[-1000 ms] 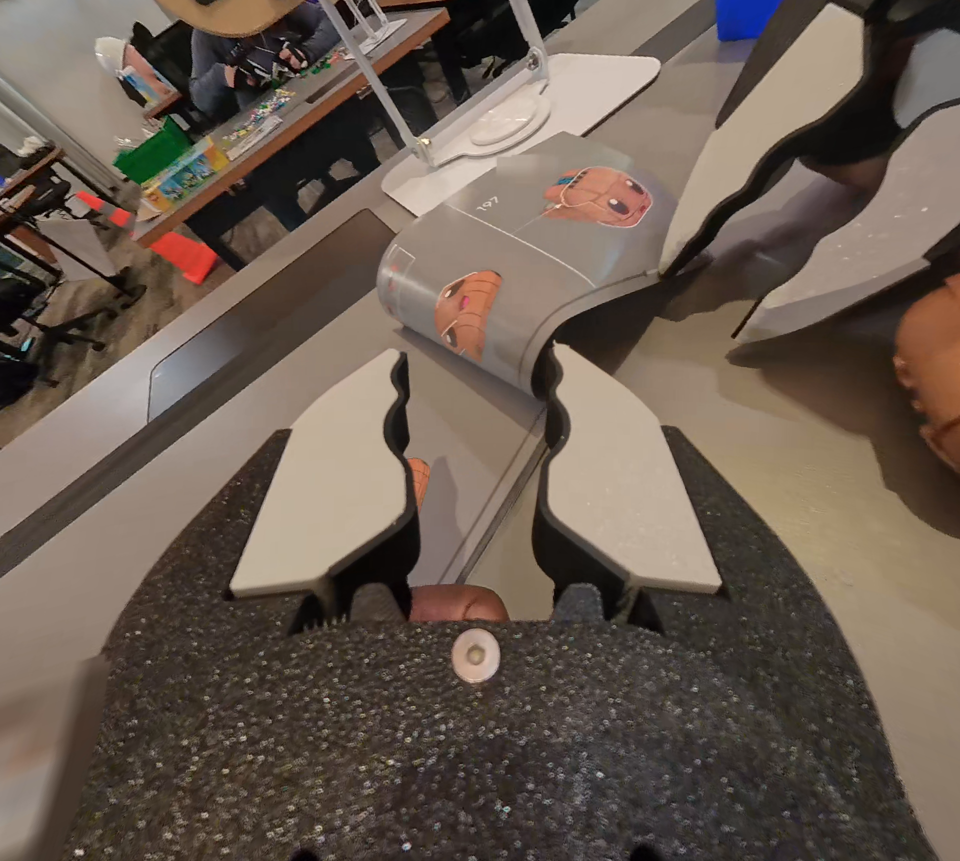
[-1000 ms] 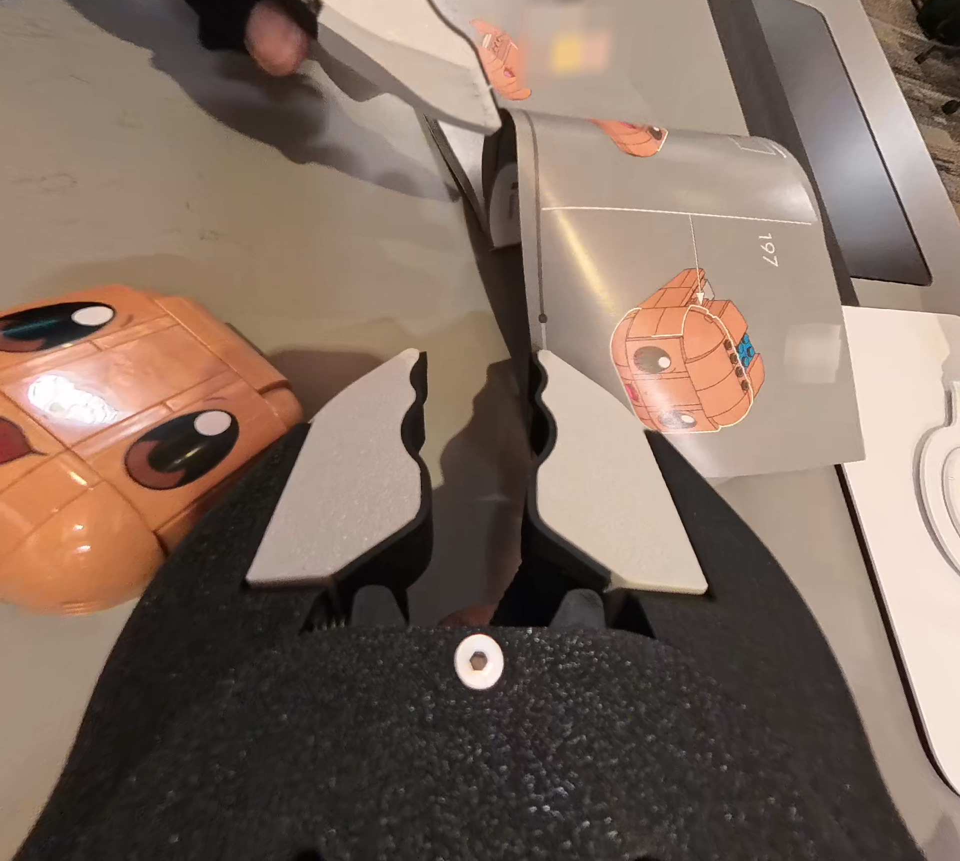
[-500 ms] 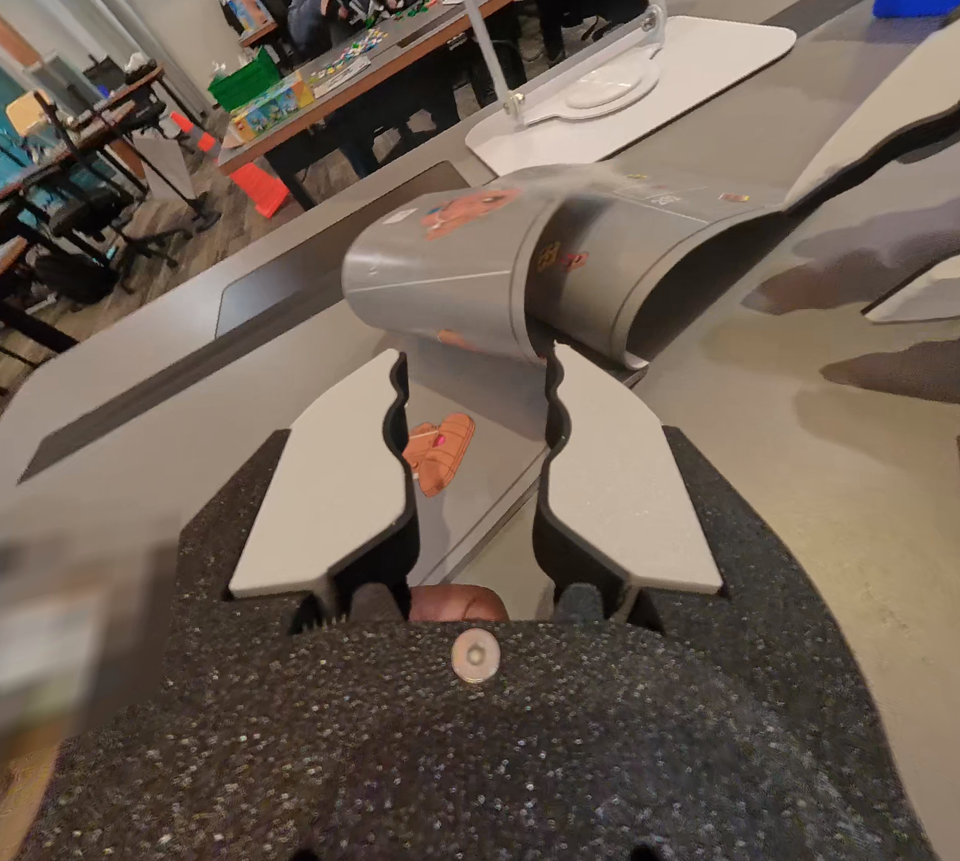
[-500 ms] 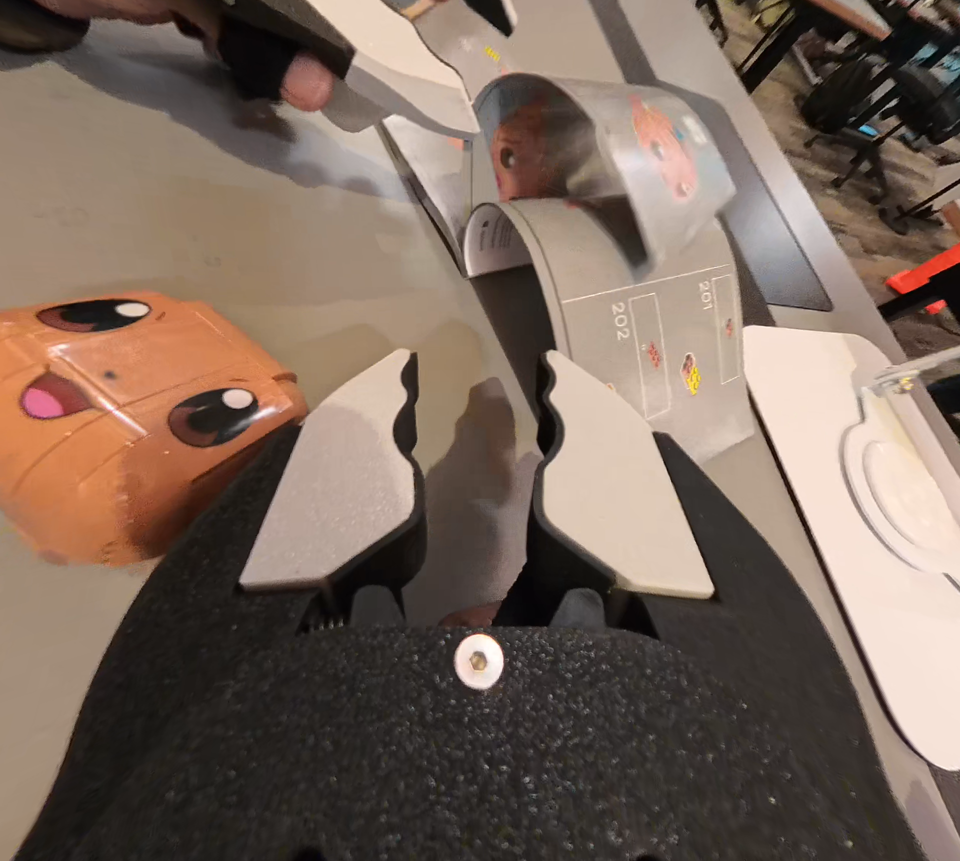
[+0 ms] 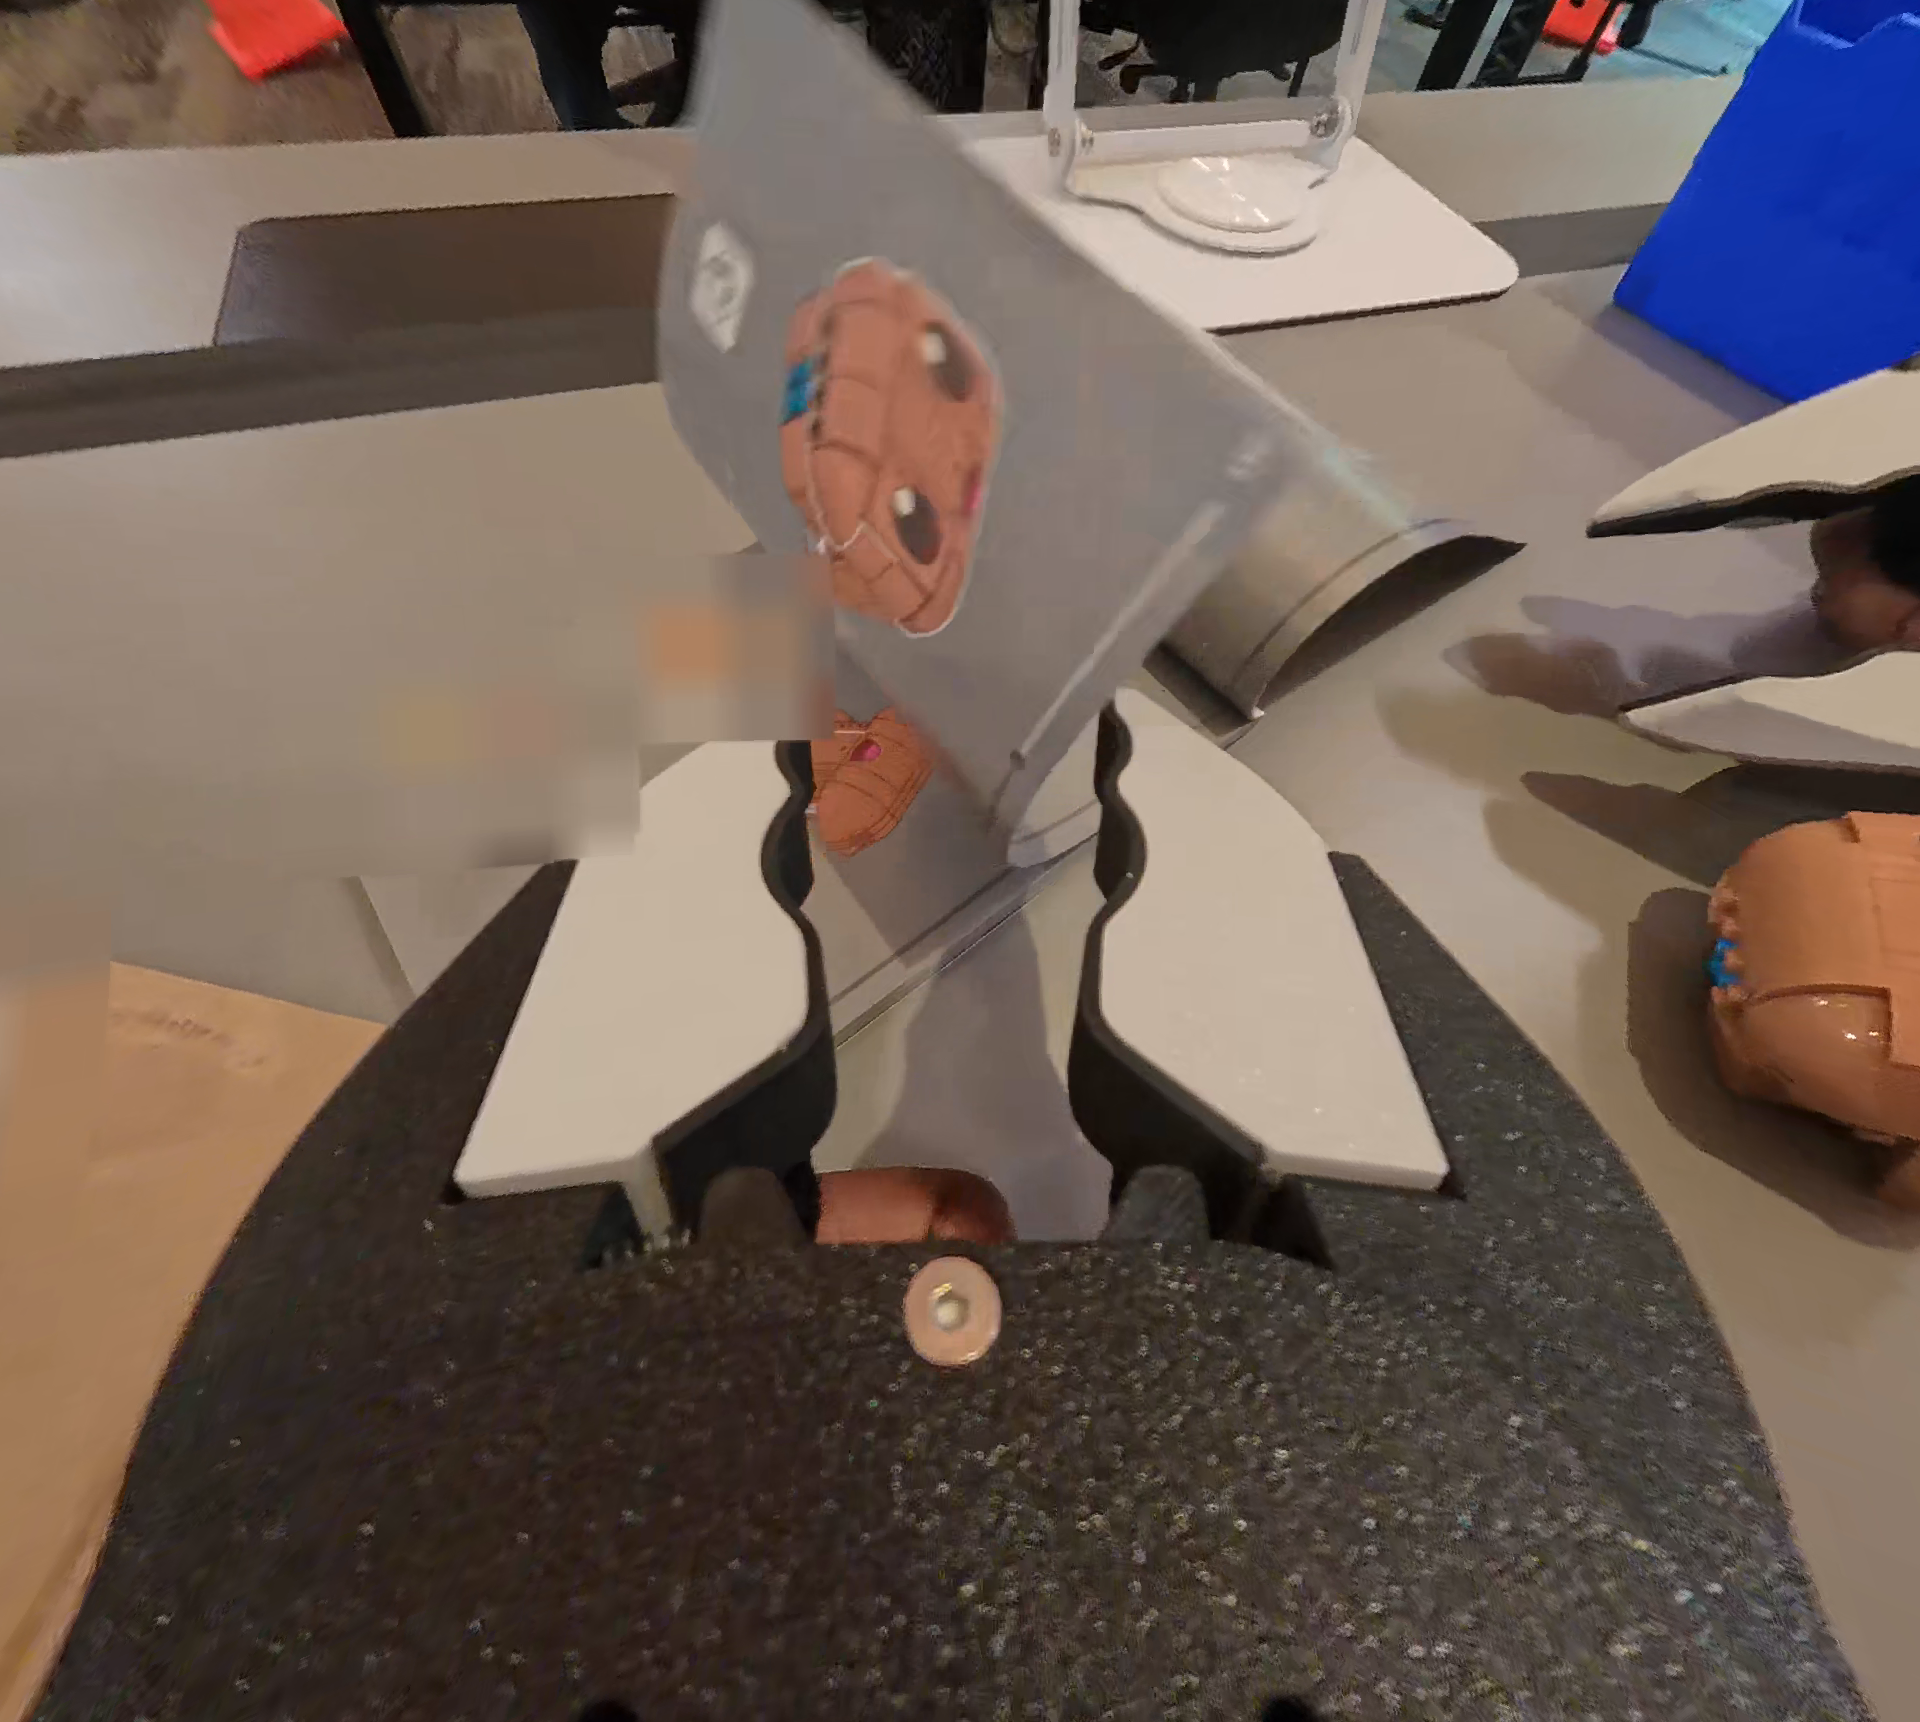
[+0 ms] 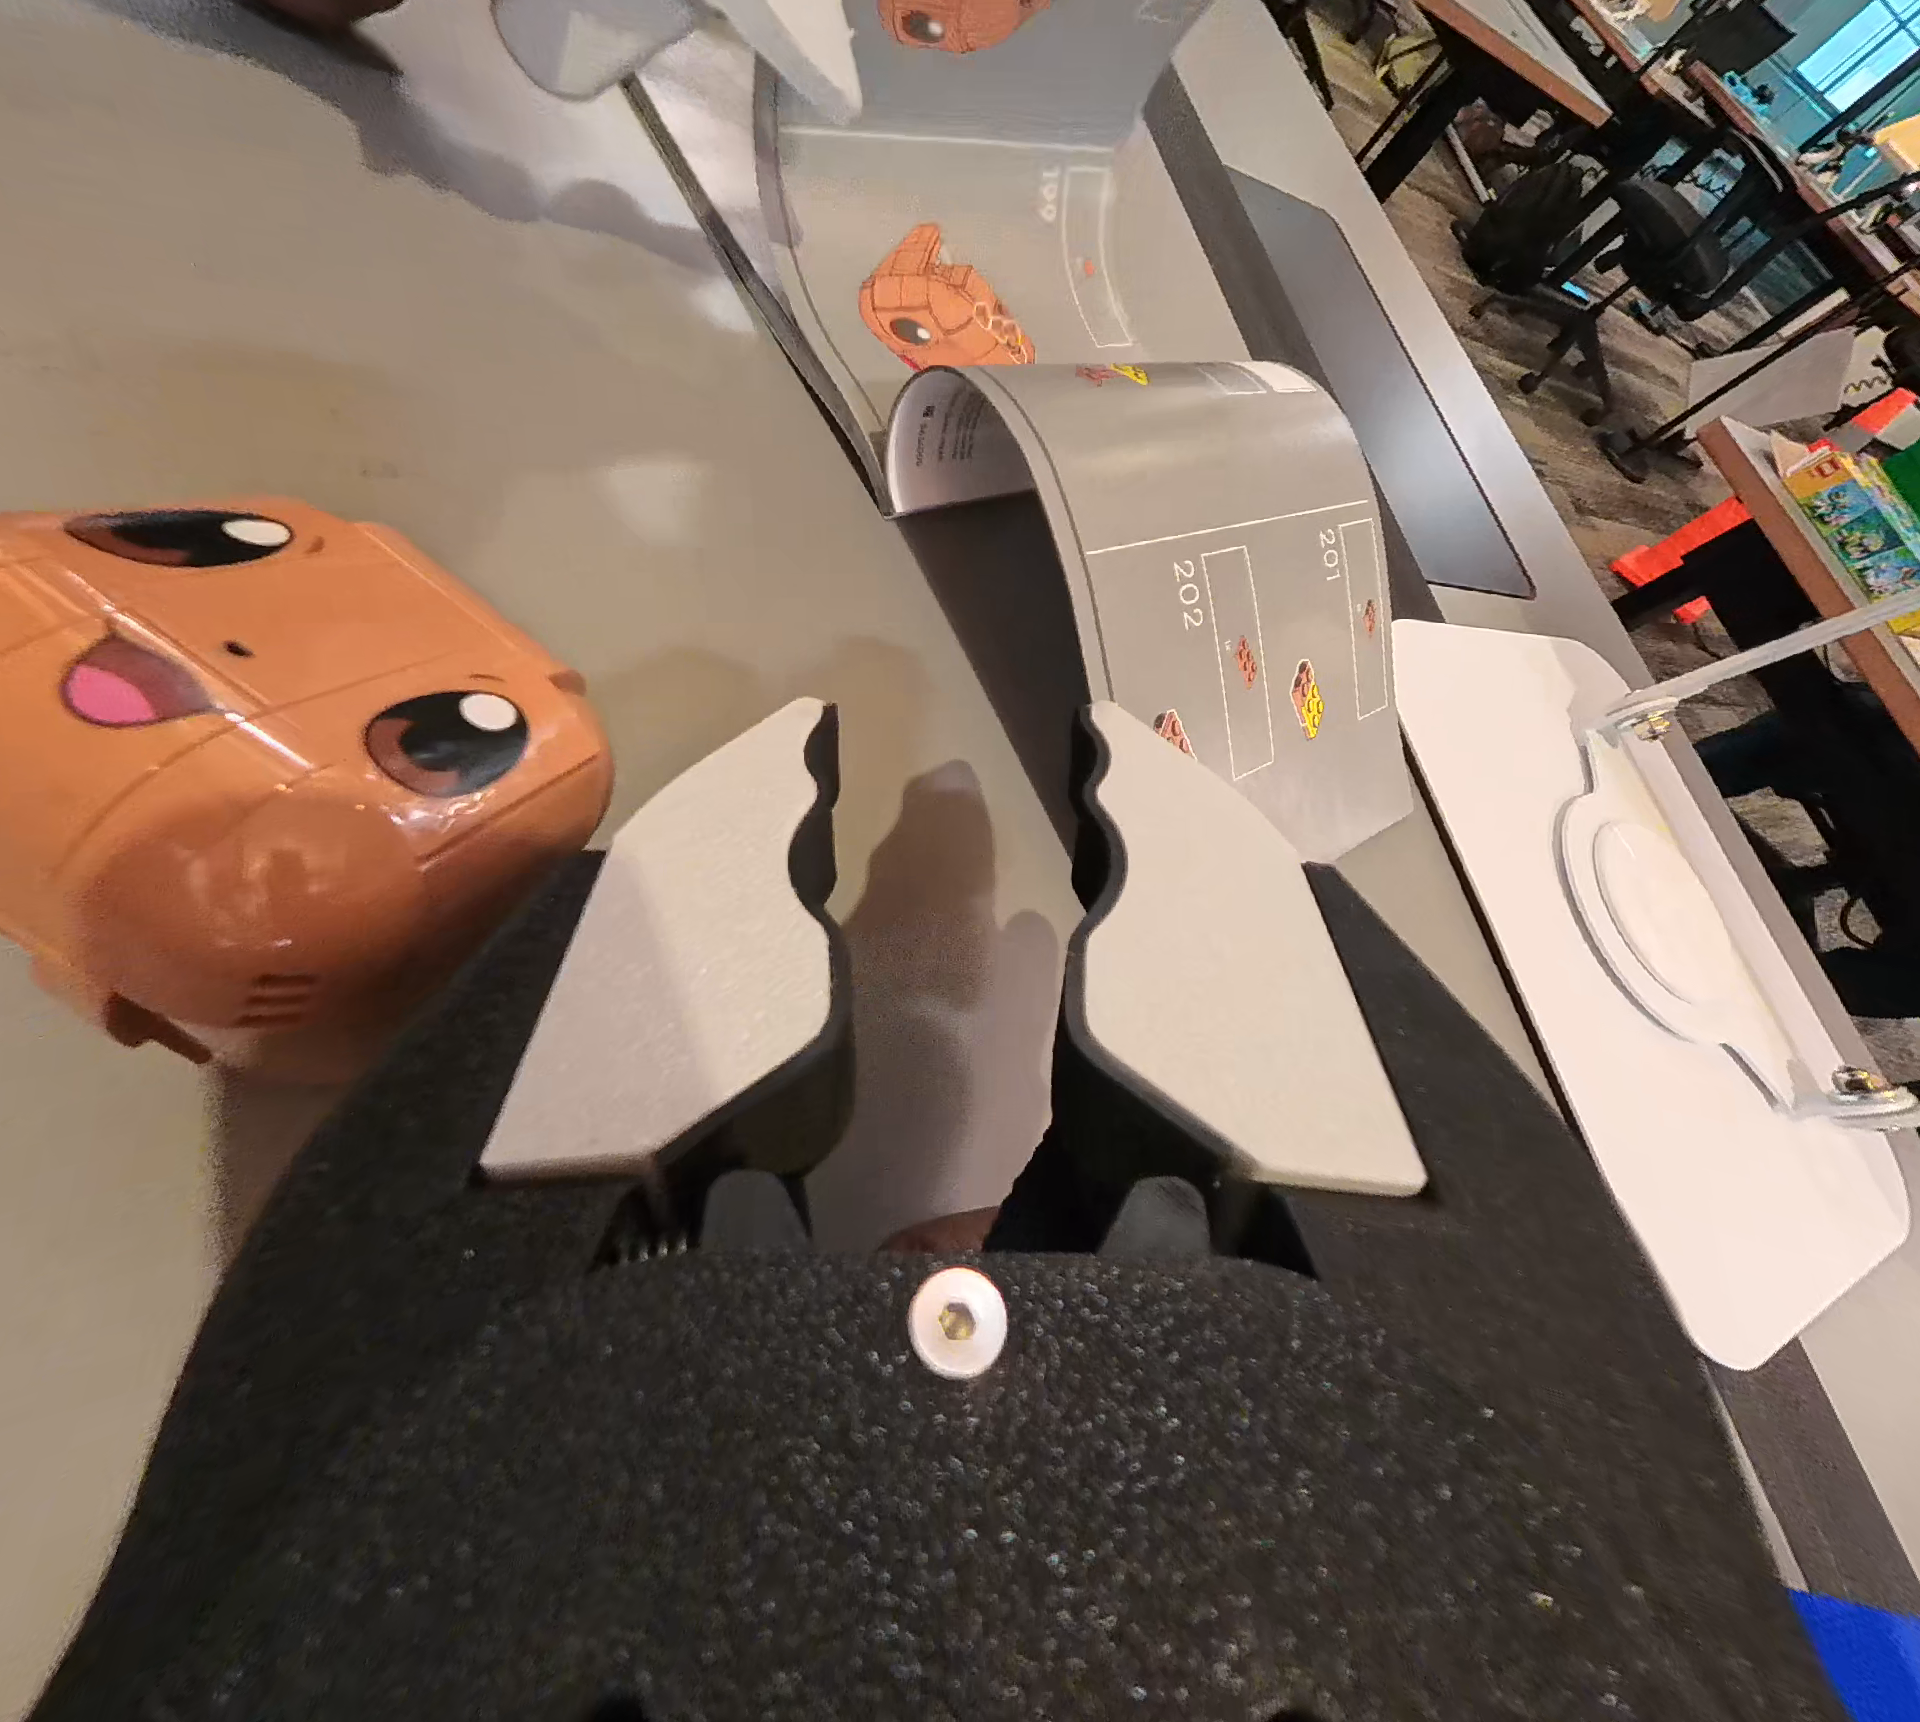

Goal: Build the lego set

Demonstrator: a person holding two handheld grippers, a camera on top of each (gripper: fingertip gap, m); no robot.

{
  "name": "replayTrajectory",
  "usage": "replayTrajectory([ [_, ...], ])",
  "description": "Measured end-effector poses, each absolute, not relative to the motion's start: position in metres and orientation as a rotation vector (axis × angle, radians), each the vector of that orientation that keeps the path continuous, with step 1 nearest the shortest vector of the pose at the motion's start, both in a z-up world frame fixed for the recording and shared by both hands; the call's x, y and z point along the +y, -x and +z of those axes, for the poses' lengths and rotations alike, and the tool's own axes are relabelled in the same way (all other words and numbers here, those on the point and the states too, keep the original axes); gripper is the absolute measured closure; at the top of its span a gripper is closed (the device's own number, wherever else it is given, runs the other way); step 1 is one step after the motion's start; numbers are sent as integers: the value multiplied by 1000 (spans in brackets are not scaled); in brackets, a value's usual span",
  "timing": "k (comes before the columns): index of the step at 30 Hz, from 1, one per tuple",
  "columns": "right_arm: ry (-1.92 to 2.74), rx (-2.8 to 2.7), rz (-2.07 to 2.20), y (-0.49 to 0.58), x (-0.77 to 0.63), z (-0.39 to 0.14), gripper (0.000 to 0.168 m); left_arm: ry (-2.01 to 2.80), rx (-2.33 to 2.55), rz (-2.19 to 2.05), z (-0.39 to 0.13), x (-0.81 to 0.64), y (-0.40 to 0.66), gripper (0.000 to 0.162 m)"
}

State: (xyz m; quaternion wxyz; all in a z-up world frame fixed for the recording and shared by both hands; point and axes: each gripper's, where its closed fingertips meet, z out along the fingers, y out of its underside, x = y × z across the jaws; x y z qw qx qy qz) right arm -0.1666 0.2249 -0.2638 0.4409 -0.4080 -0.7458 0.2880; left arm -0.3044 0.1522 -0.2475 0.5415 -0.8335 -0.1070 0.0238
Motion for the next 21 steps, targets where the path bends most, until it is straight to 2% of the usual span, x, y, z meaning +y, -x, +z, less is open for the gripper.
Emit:
replayTrajectory([
  [15,1021,-1781,676,166,232,-258,126,2218,-85,-54,-271,119,315,107],
  [21,1021,-1755,626,167,235,-258,126,2382,92,214,-288,95,337,107],
])
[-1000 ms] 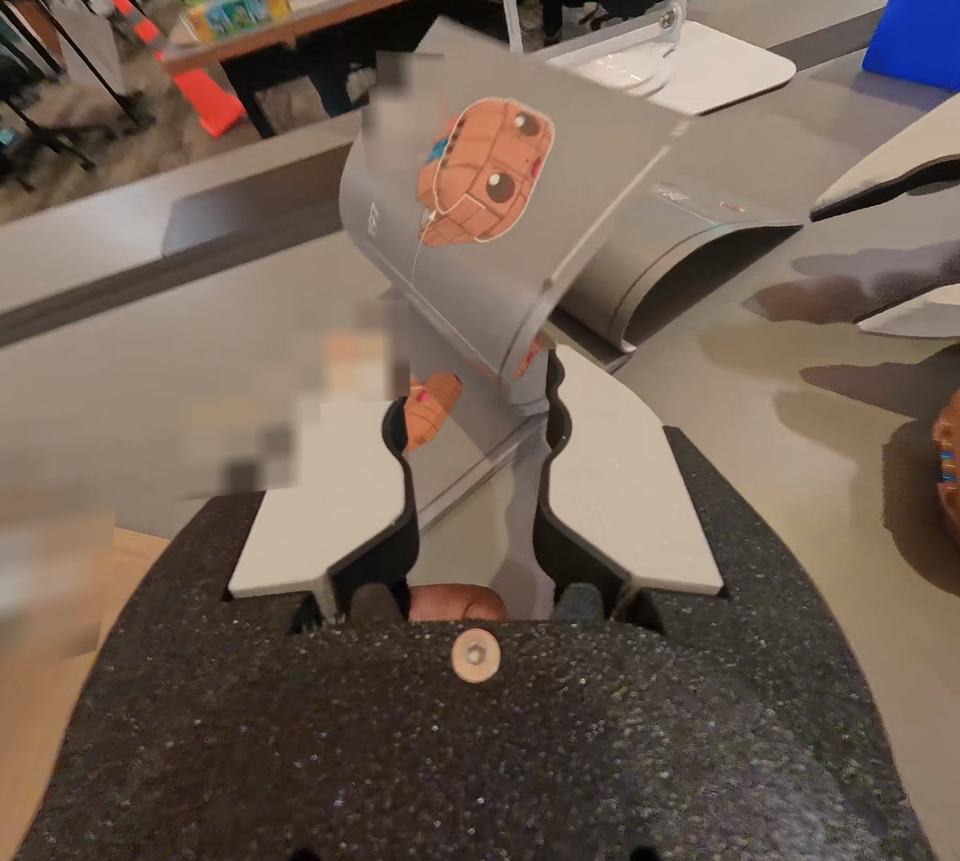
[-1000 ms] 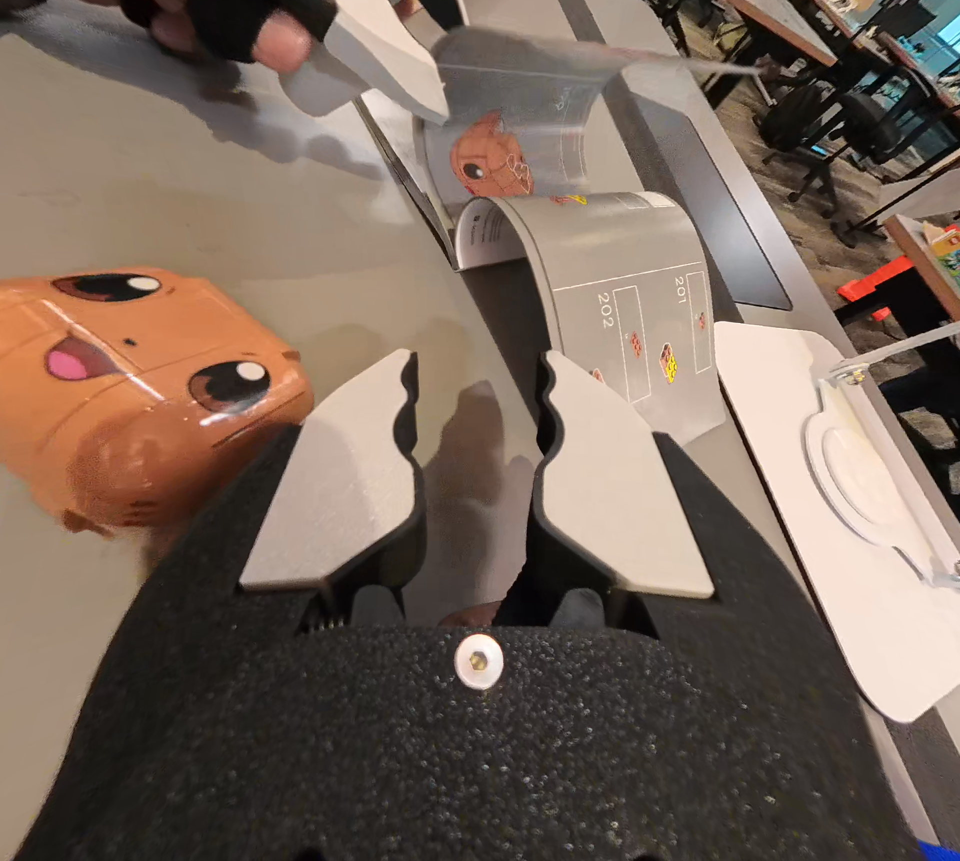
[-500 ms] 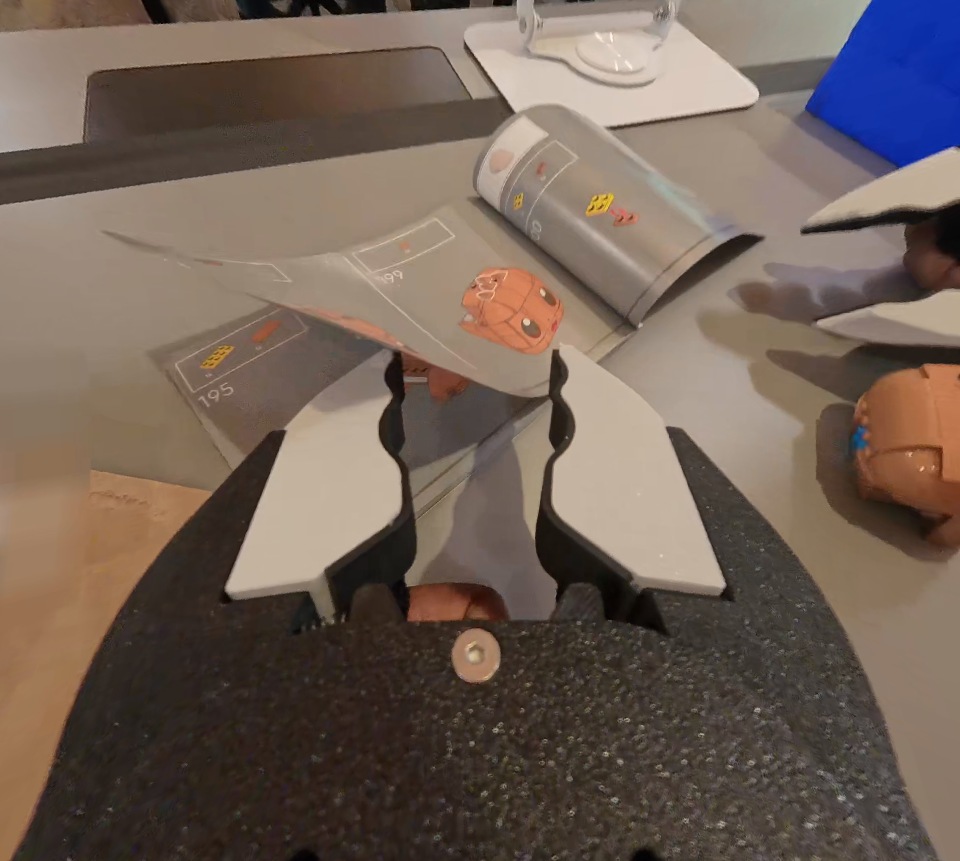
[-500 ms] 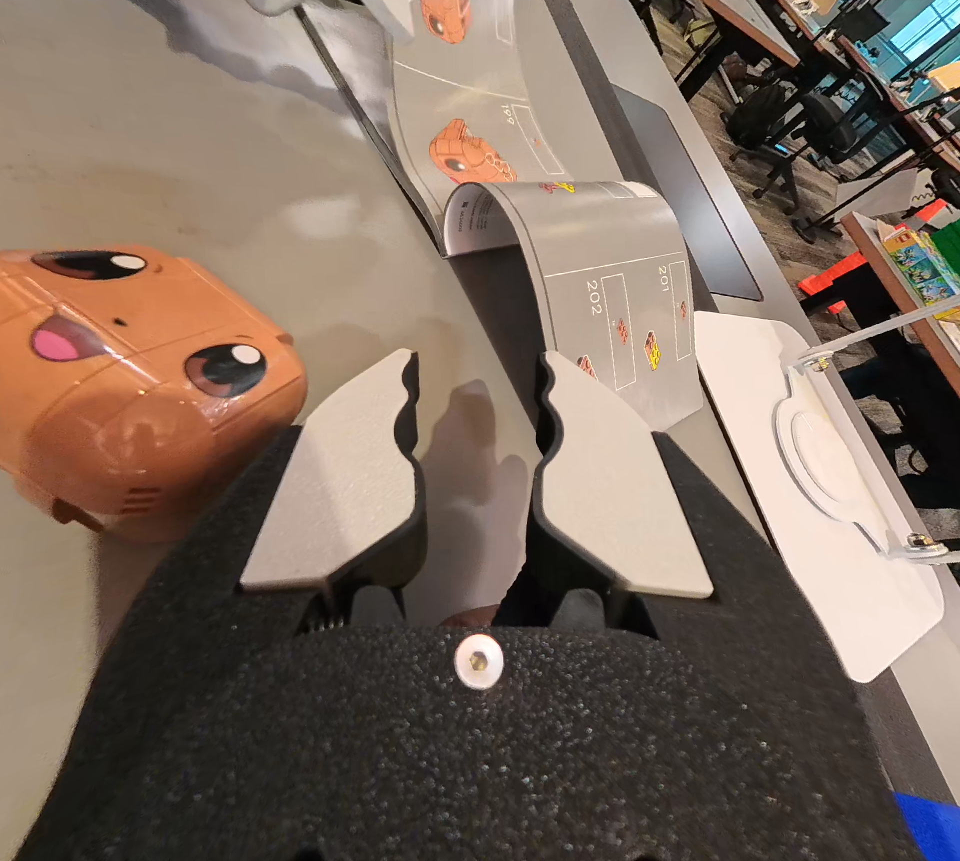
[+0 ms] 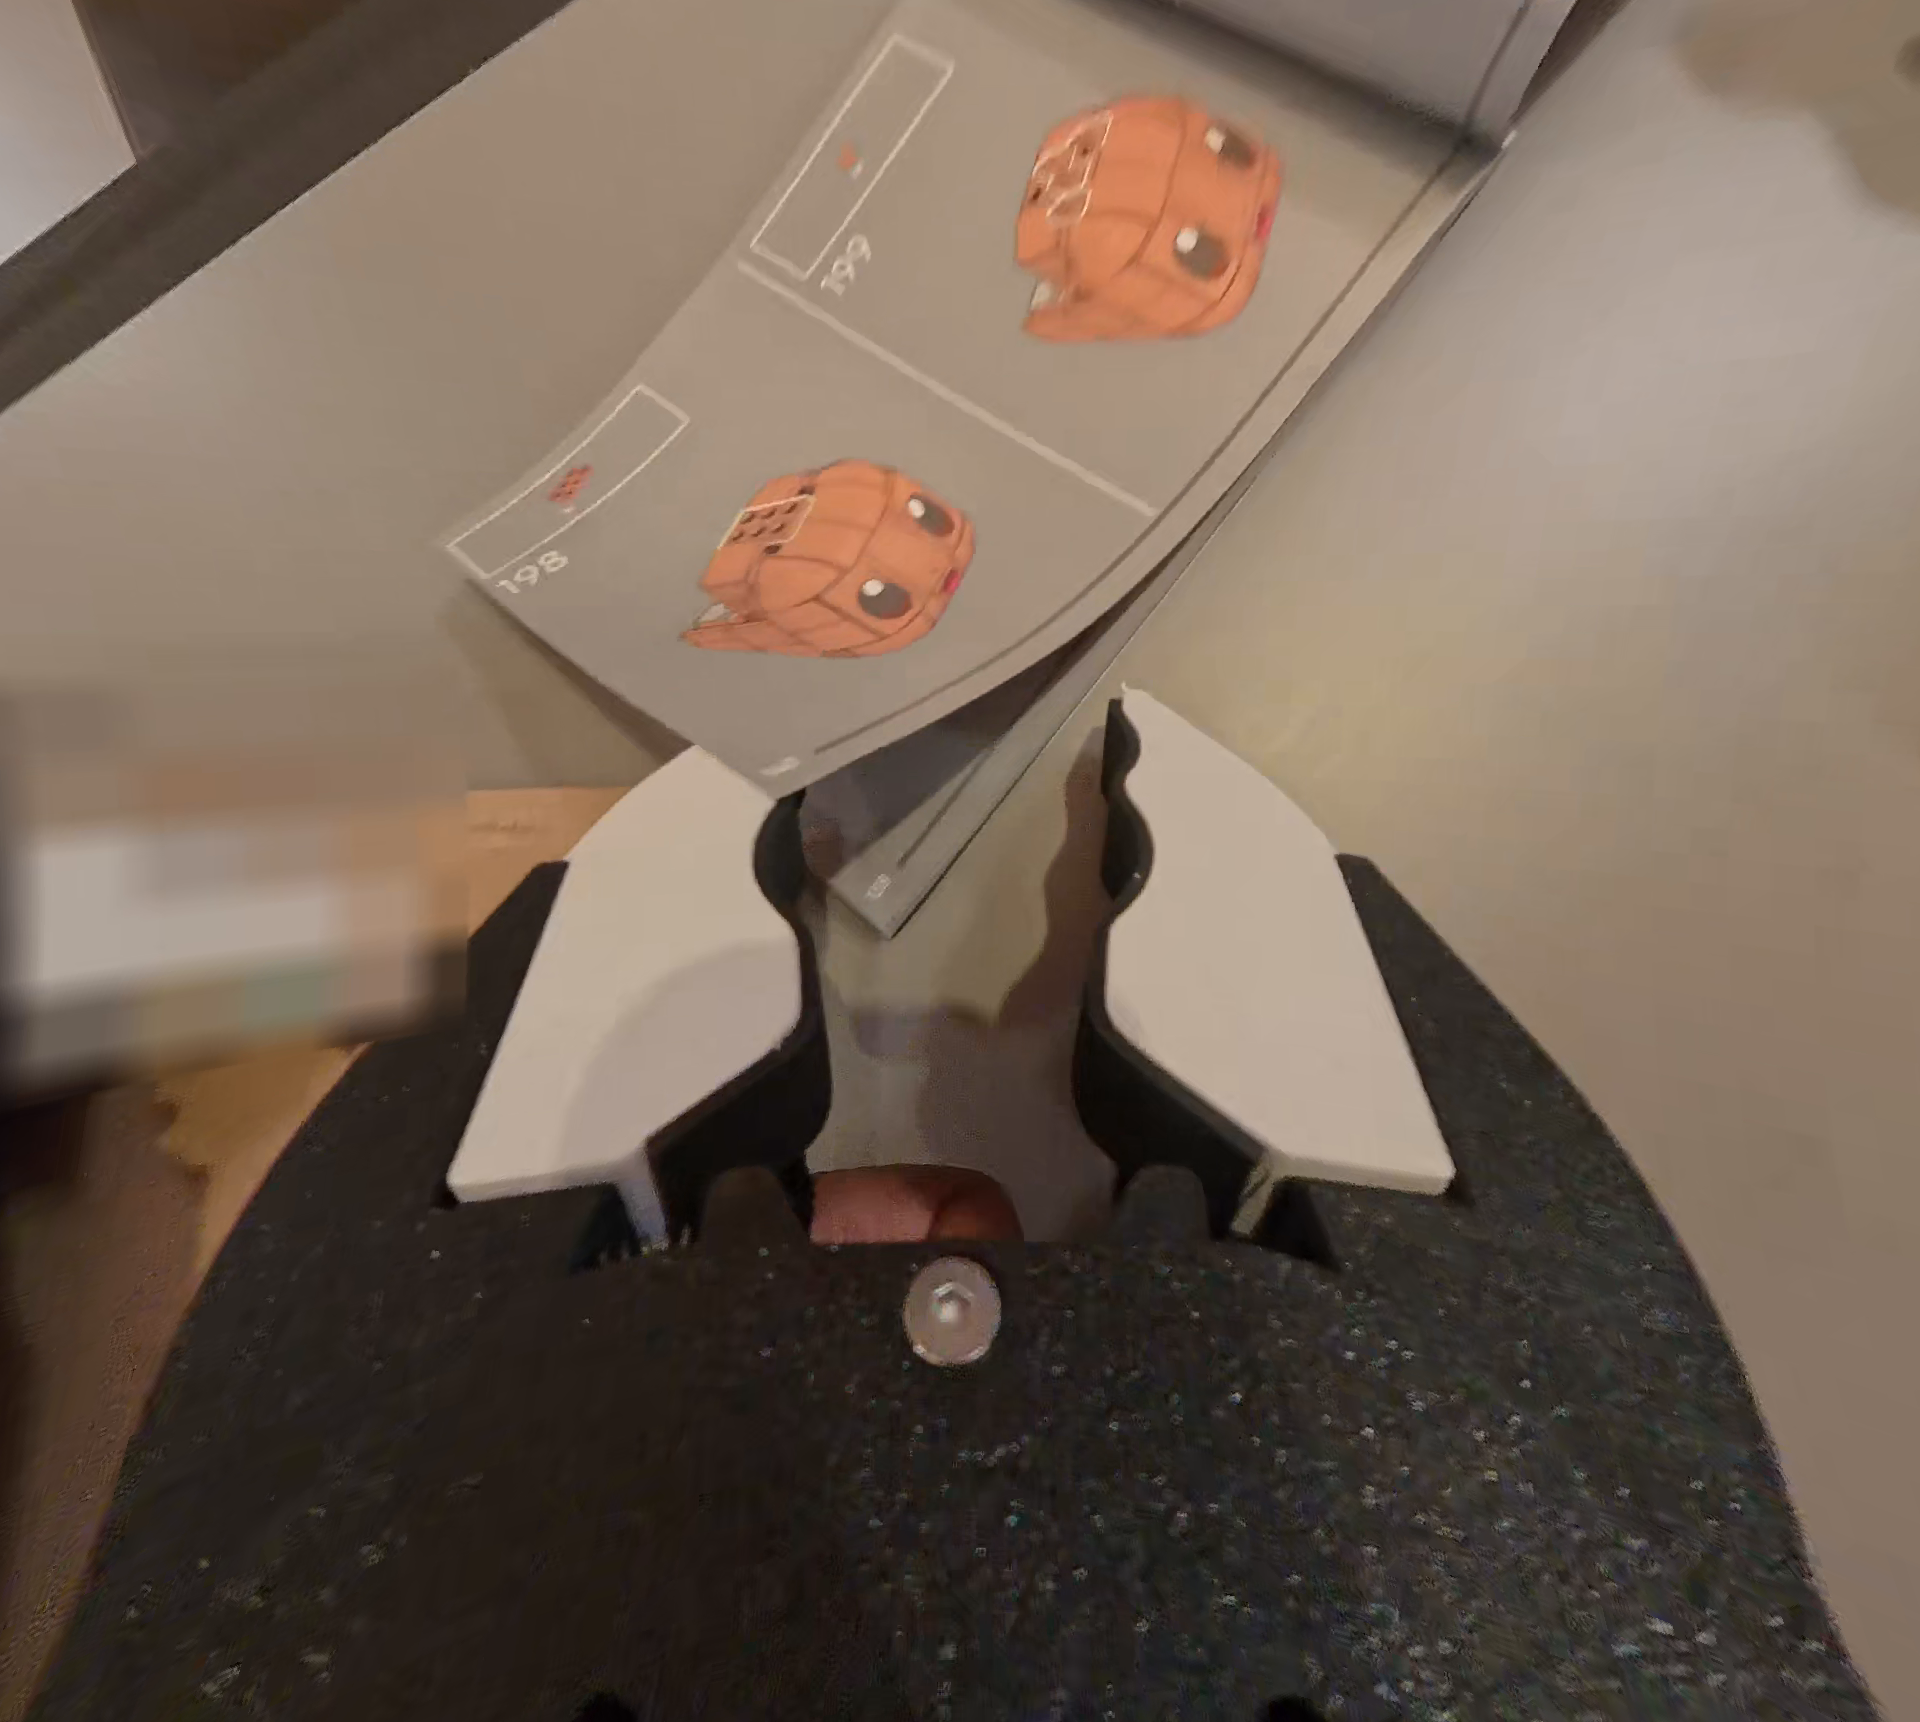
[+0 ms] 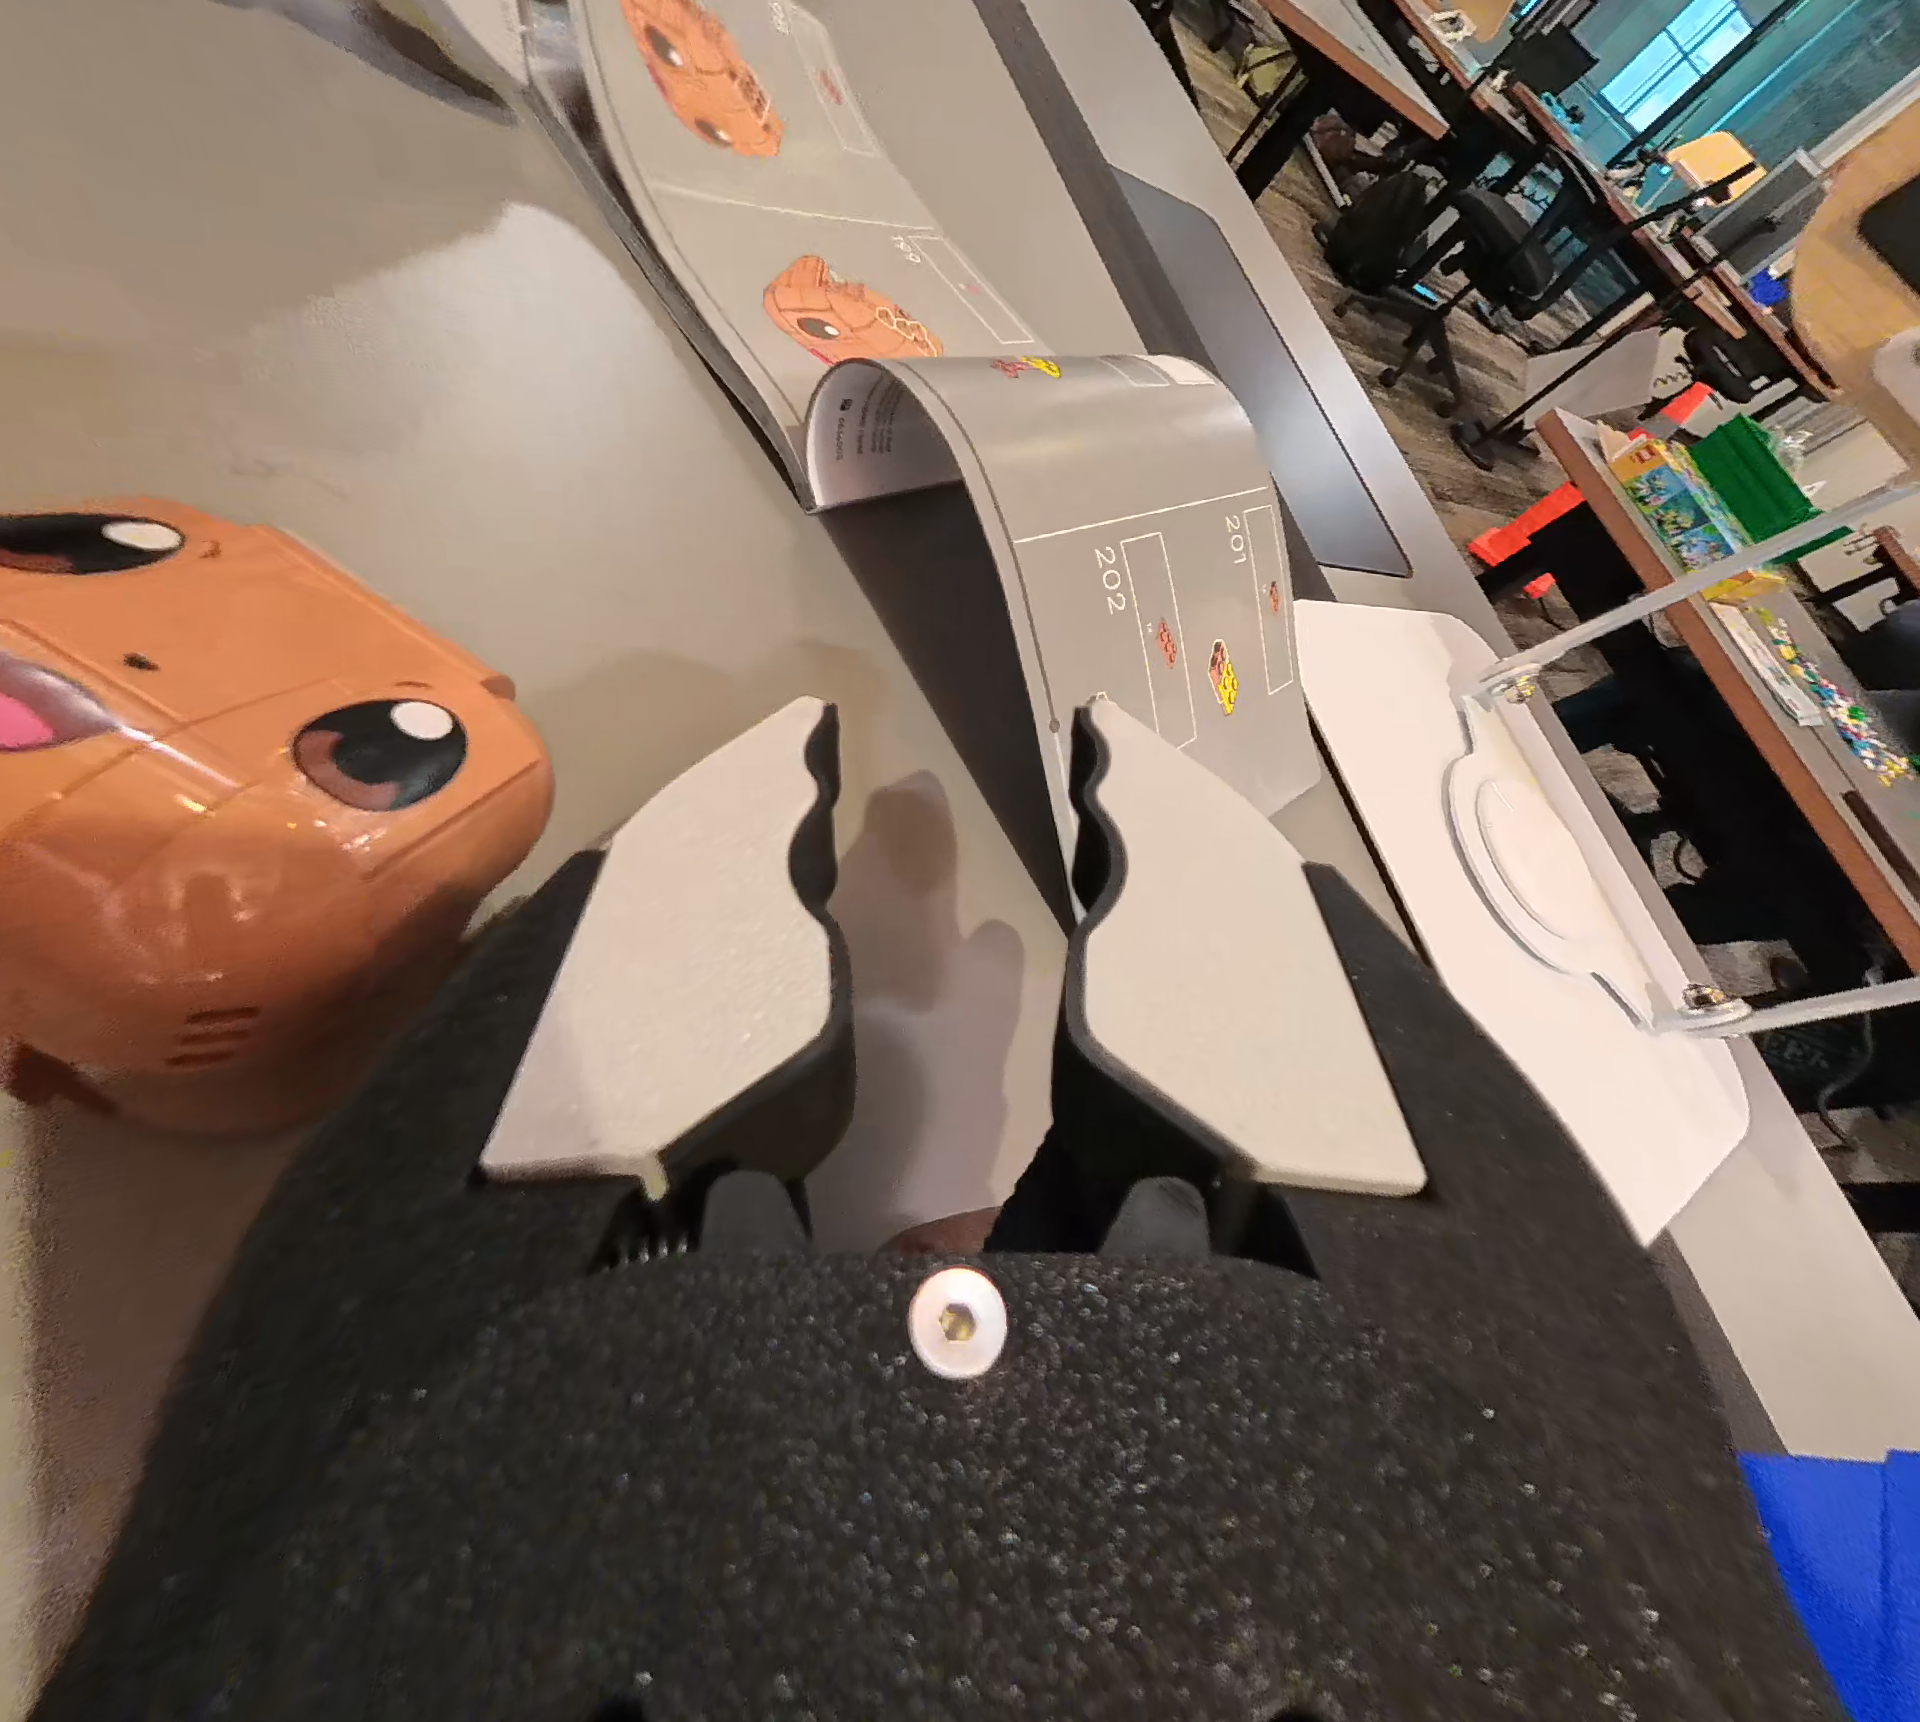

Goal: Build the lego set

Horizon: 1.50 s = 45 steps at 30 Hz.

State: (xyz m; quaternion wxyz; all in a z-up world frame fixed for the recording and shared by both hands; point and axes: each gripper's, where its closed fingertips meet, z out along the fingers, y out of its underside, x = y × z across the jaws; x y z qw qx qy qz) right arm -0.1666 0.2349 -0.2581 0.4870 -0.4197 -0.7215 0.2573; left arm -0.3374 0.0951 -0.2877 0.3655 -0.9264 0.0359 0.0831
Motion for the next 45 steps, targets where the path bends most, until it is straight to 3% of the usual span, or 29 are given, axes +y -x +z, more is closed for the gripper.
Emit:
replayTrajectory([
  [23,1011,-1774,601,167,233,-261,126,2556,32,460,-291,44,389,110],
  [26,1010,-1773,599,167,233,-261,126,2582,33,443,-295,40,388,126],
  [28,1011,-1769,599,167,234,-261,126,2610,27,466,-298,37,392,153],
  [30,1011,-1763,601,166,234,-260,126,2592,6,483,-296,38,396,159],
  [39,1169,-1653,651,157,249,-253,126,2503,27,447,-282,50,385,156],
  [42,1331,-1580,725,146,255,-250,126,2466,41,482,-276,54,385,127],
  [45,1482,-1514,826,130,251,-249,126,2366,40,412,-257,64,373,116],
])
